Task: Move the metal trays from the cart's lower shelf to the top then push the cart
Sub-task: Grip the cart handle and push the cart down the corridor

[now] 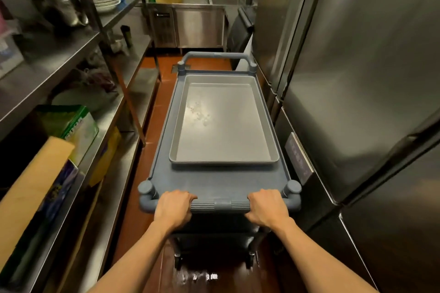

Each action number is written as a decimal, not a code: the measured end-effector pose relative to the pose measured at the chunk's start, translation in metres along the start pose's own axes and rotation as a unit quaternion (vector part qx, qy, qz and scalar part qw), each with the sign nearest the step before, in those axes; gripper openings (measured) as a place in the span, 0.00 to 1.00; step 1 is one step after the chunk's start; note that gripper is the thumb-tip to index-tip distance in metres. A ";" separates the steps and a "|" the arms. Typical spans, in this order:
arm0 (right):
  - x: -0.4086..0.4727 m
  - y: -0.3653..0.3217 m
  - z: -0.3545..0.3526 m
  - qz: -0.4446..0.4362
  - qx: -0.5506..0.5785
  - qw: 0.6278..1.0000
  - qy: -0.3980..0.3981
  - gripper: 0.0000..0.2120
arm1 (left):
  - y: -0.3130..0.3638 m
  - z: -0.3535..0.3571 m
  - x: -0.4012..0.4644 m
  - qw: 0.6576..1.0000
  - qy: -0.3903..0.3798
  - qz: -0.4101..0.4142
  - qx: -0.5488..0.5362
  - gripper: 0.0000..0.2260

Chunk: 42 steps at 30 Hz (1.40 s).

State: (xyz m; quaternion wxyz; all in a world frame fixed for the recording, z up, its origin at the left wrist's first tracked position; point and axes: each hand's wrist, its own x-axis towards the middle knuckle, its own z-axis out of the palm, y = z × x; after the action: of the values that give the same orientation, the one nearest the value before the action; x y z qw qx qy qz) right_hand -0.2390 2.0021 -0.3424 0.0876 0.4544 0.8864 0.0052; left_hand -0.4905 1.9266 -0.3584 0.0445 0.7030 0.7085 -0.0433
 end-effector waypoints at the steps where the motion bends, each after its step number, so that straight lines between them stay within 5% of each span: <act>1: 0.009 0.004 -0.001 0.000 0.002 1.000 -0.001 0.14 | -0.002 -0.001 0.010 1.000 0.001 0.002 -0.001 0.12; 12: 0.078 0.045 -0.005 -0.002 0.006 1.000 0.006 0.15 | -0.012 -0.009 0.094 1.000 0.000 0.009 0.004 0.17; 31: 0.070 0.118 0.008 -0.009 -0.007 1.000 0.012 0.15 | 0.051 0.001 0.114 0.998 0.038 0.032 -0.040 0.11; 37: 0.066 0.126 0.011 -0.023 0.046 0.998 0.034 0.17 | 0.058 -0.002 0.113 0.989 0.097 0.059 -0.094 0.27; 42: 0.061 0.132 0.004 -0.044 0.145 0.987 0.048 0.31 | 0.063 -0.007 0.110 0.989 0.119 0.037 -0.076 0.33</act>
State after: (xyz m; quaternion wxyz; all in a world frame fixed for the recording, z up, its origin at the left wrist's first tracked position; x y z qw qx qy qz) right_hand -0.1666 2.1287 -0.3440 -0.0216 0.4218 0.9003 -0.1050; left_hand -0.4288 2.0371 -0.3646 0.0147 0.7233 0.6835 0.0969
